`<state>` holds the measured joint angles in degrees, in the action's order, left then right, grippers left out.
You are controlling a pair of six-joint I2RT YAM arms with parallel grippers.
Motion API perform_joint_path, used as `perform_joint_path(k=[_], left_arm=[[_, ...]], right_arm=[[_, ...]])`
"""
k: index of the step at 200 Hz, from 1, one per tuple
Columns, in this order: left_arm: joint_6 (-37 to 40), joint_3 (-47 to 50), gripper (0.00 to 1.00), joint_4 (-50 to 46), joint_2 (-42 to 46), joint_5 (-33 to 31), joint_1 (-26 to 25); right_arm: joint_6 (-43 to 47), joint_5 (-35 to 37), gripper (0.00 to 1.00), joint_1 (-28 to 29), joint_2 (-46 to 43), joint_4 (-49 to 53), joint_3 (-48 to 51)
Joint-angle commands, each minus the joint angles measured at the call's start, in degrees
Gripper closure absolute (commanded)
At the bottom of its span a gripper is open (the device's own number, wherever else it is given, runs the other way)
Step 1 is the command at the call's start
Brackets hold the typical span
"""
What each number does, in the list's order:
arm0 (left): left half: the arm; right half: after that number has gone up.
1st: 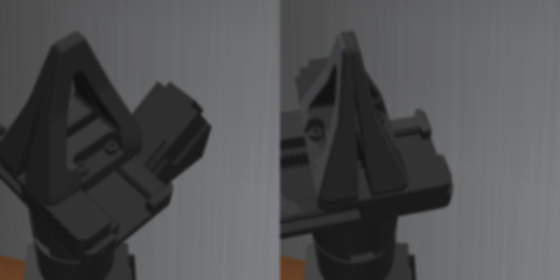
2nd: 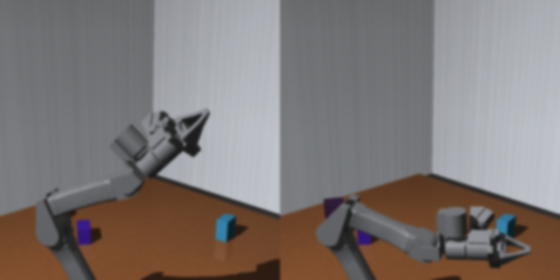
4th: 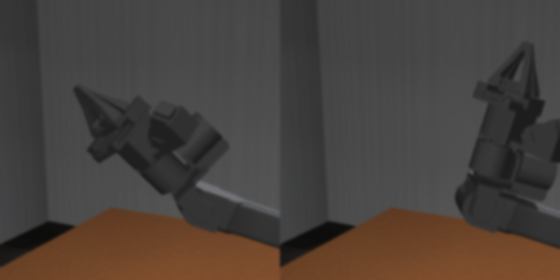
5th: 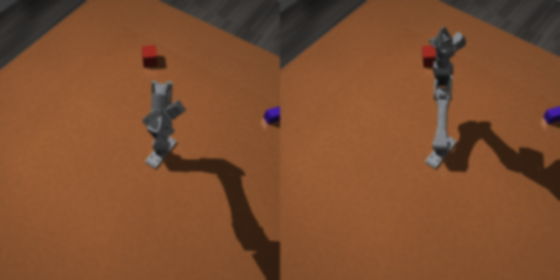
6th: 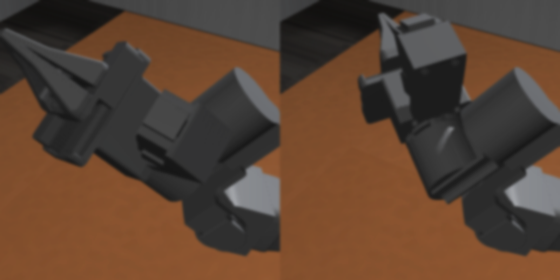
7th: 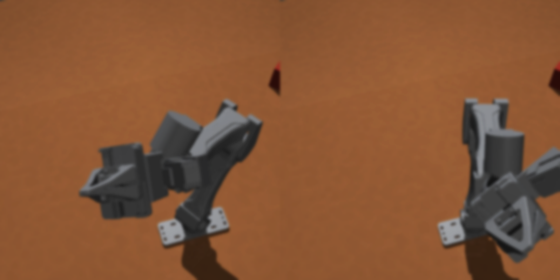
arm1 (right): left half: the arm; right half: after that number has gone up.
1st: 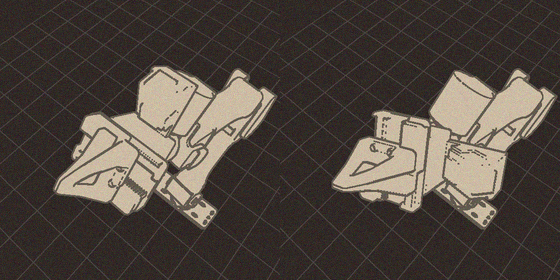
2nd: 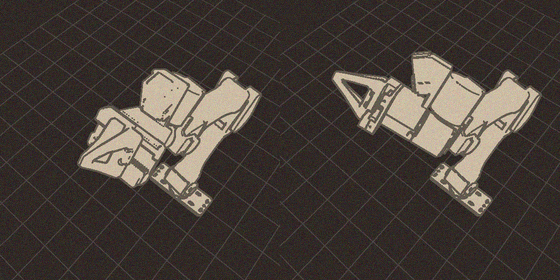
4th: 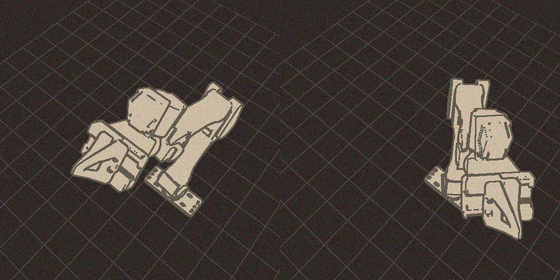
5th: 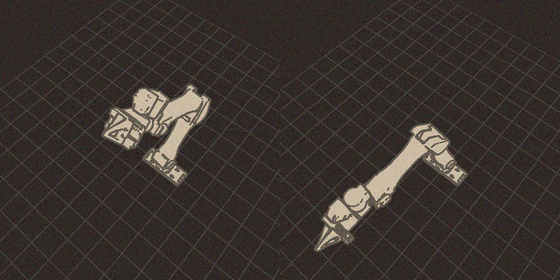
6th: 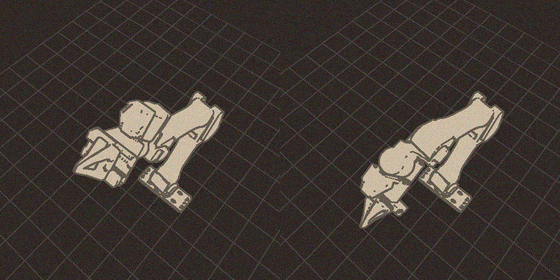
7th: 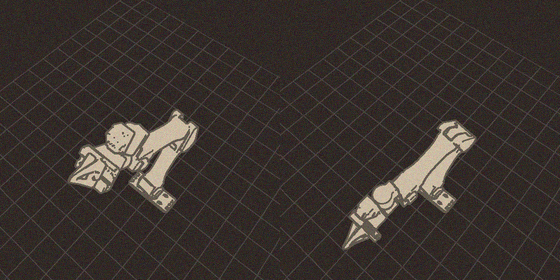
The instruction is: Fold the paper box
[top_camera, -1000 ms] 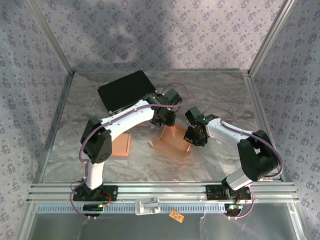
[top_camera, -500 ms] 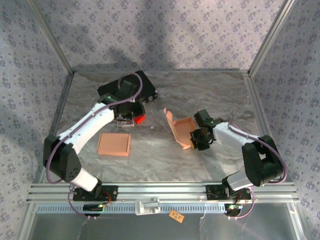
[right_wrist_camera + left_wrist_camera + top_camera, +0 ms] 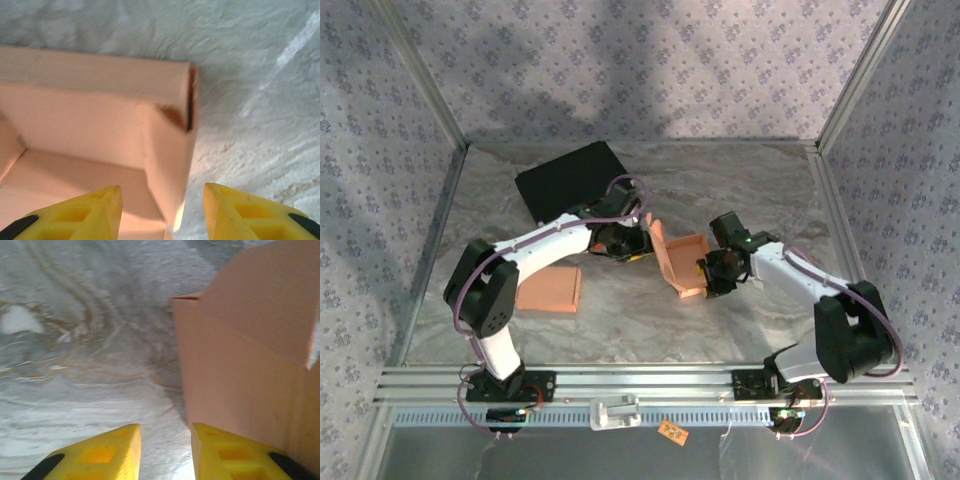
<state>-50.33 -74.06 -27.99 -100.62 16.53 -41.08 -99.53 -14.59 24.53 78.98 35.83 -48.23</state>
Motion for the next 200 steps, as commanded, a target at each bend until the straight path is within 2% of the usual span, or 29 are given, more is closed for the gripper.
perform_joint_path(k=[1, 20, 48, 65, 88, 122, 168, 200], left_arm=[[-1.1, -2.7, 0.68, 0.5, -1.2, 0.4, -0.6], [-1.4, -3.9, 0.68, 0.5, -1.6, 0.3, -0.9], [-2.4, -5.0, 0.68, 1.4, -2.7, 1.3, -1.2], [-2.8, -5.7, 0.68, 1.7, -3.4, 1.7, -1.2], [-2.7, -6.7, 0.67, 1.5, -4.4, 1.6, -1.2], [-2.9, -7.5, 0.67, 1.8, -5.4, 1.6, -1.2], [-3.0, -7.4, 0.67, 1.7, -5.4, 1.0, -1.2], [-2.9, -7.6, 0.67, 1.6, -5.6, 0.9, -1.2]], right_arm=[[3.8, 2.7, 0.52, -0.6, -4.6, 6.5, -3.1], [10.9, 6.5, 0.50, -1.3, -7.5, 8.3, -6.5], [34.8, 10.4, 0.49, -1.1, -6.7, 11.3, -15.8], [47.8, 7.4, 0.49, 0.4, -5.2, 11.1, -21.2], [59.0, 4.2, 0.50, 3.7, -1.5, 15.0, -29.1], [61.9, -3.2, 0.53, 5.5, 3.8, 14.6, -32.6], [63.1, -1.4, 0.56, 7.8, 9.3, 18.4, -35.8], [62.9, -1.2, 0.60, 8.2, 11.2, 17.1, -35.5]])
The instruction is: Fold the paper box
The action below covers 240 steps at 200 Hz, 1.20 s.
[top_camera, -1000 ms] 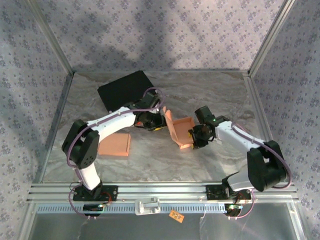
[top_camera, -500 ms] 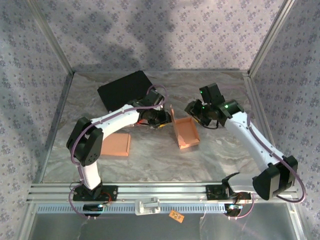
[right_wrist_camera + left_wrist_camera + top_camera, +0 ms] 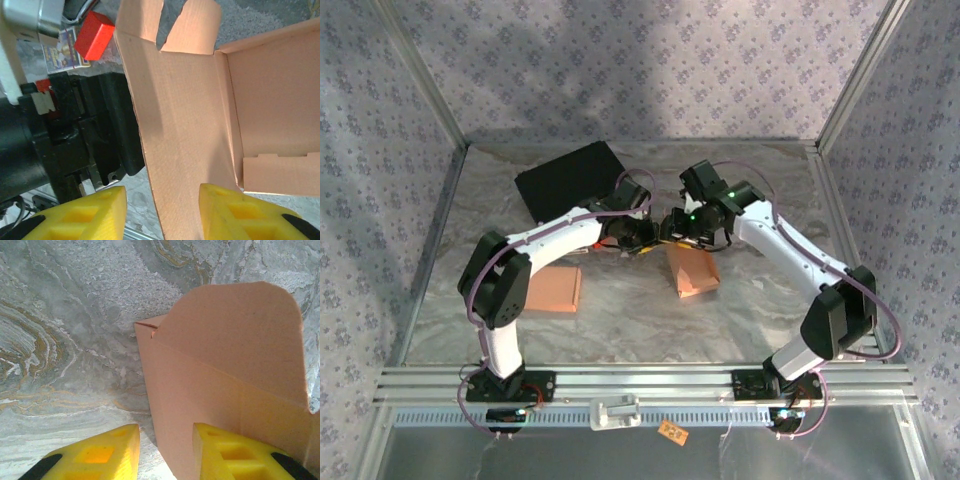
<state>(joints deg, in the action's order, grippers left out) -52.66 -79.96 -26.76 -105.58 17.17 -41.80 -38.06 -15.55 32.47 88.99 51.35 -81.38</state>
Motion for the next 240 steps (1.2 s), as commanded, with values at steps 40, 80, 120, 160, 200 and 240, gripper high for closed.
perform_joint_path(k=[40, 80, 120, 160, 200, 240], left_arm=[[1.0, -2.9, 0.62, -1.8, 0.3, -1.7, -0.5], [3.5, -0.7, 0.52, -5.3, 10.0, -9.3, 3.0], [5.9, 3.6, 0.52, -8.1, 16.6, -7.3, 8.3], [7.9, 6.5, 0.52, -9.0, 19.2, -4.7, 10.0], [11.3, 6.7, 0.52, -10.3, 19.0, -1.7, 10.1], [16.4, 6.1, 0.51, -9.4, 16.1, 2.3, 10.6]], right_arm=[[-1.4, 2.8, 0.90, 0.1, 3.9, 2.3, -5.0], [-28.9, 13.9, 1.00, -1.9, -2.9, -0.2, 1.6], [-58.8, 29.7, 1.00, 0.4, -6.3, 0.6, 0.3], [-80.4, 30.8, 1.00, 0.6, 3.5, 11.7, -10.4], [-87.3, 31.2, 1.00, 0.2, 11.9, 13.8, -18.3], [-85.4, 31.6, 0.91, 0.1, 15.4, 13.6, -21.4]])
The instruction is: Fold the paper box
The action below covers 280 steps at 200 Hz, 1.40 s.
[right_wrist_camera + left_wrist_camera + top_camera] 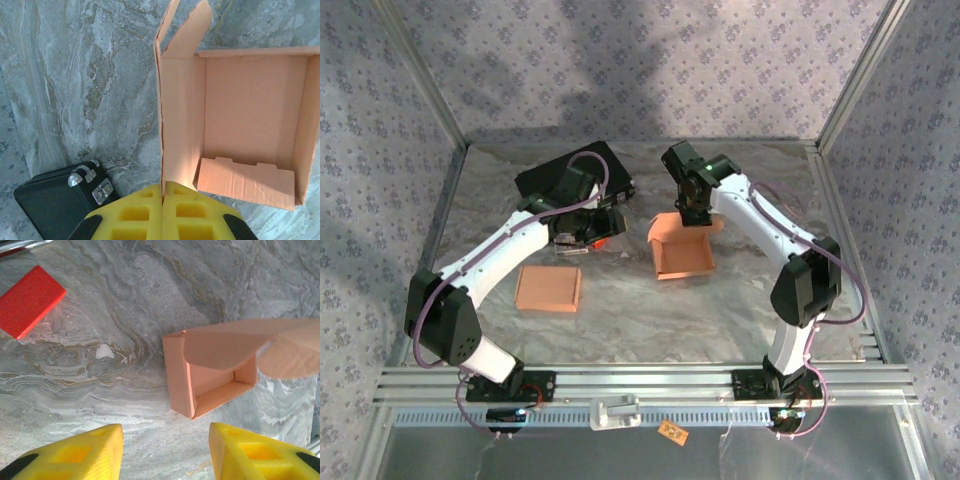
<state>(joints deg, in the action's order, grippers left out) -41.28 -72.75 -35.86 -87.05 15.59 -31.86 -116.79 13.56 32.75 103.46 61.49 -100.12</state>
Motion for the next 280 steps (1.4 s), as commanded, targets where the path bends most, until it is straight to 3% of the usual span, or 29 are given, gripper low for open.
perform_joint_path(k=[1, 37, 87, 121, 139, 158, 199, 280], left_arm=[[5.2, -1.2, 0.51, -0.3, -2.6, 3.9, 0.6], [7.7, -2.7, 0.51, 0.4, -6.8, 6.3, 0.6], [8.7, -5.5, 0.50, 0.6, -10.2, 6.5, -0.2], [8.4, -4.7, 0.49, -1.3, -8.9, 1.4, -3.8], [1.8, -1.6, 0.48, 1.9, -7.7, -0.1, -6.7], [-2.9, -3.3, 0.46, 0.9, -9.3, -6.9, -11.1], [-5.3, -6.9, 0.45, 0.9, -17.2, -13.7, -14.6], [-4.8, -11.3, 0.50, 4.2, -27.0, -16.6, -16.3]], right_arm=[[-6.5, 2.5, 0.91, -0.2, 0.9, 3.4, -2.6], [0.4, 2.0, 0.79, -1.0, -0.3, -1.1, 0.0], [19.0, 2.5, 0.70, -3.6, -4.4, -3.6, 0.2], [36.2, 3.4, 0.63, -5.1, -10.6, -4.4, 2.9], [48.1, 0.9, 0.61, -6.1, -16.2, -9.0, 9.7], [58.7, -3.5, 0.60, -7.0, -22.0, -12.9, 18.9], [64.2, -11.7, 0.63, -10.5, -33.0, -18.3, 36.7], [69.5, -16.1, 0.66, -13.9, -37.7, -15.8, 37.7]])
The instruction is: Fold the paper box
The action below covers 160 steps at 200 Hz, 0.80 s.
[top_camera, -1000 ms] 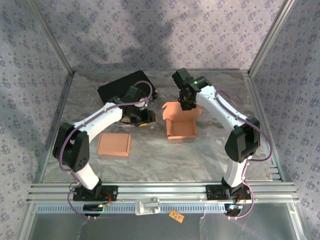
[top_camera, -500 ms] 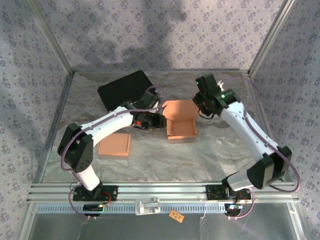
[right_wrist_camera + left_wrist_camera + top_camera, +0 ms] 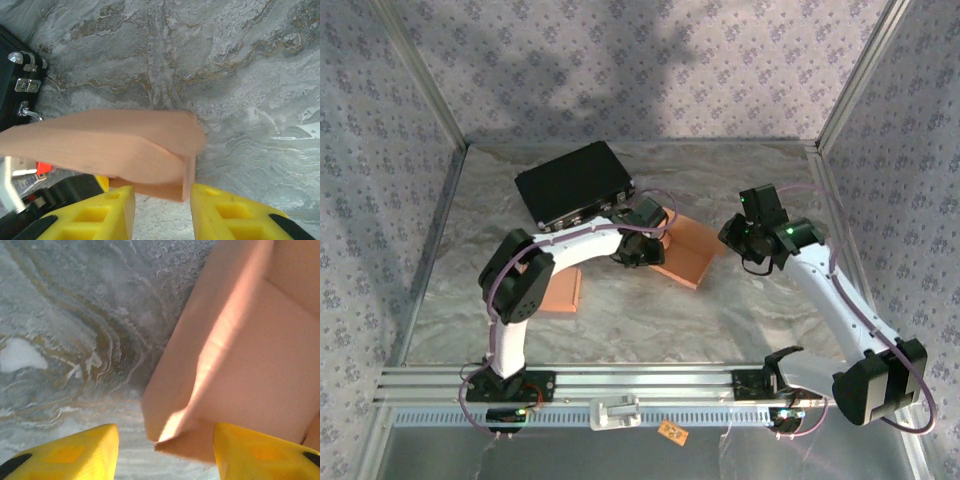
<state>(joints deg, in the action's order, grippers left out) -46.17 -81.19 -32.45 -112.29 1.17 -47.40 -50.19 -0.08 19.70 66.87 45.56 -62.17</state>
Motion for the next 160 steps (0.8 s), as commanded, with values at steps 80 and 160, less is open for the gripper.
perform_joint_path(k=[80, 160], left_arm=[[2.3, 0.0, 0.50, -0.3, 7.9, -2.0, -1.5], [38.3, -8.9, 0.54, -9.0, 1.2, 11.3, 7.6]], right_arm=[[3.8, -3.6, 0.69, -0.3, -3.9, 0.4, 2.5], [26.3, -2.0, 0.62, 3.3, -2.6, -0.2, 2.0]])
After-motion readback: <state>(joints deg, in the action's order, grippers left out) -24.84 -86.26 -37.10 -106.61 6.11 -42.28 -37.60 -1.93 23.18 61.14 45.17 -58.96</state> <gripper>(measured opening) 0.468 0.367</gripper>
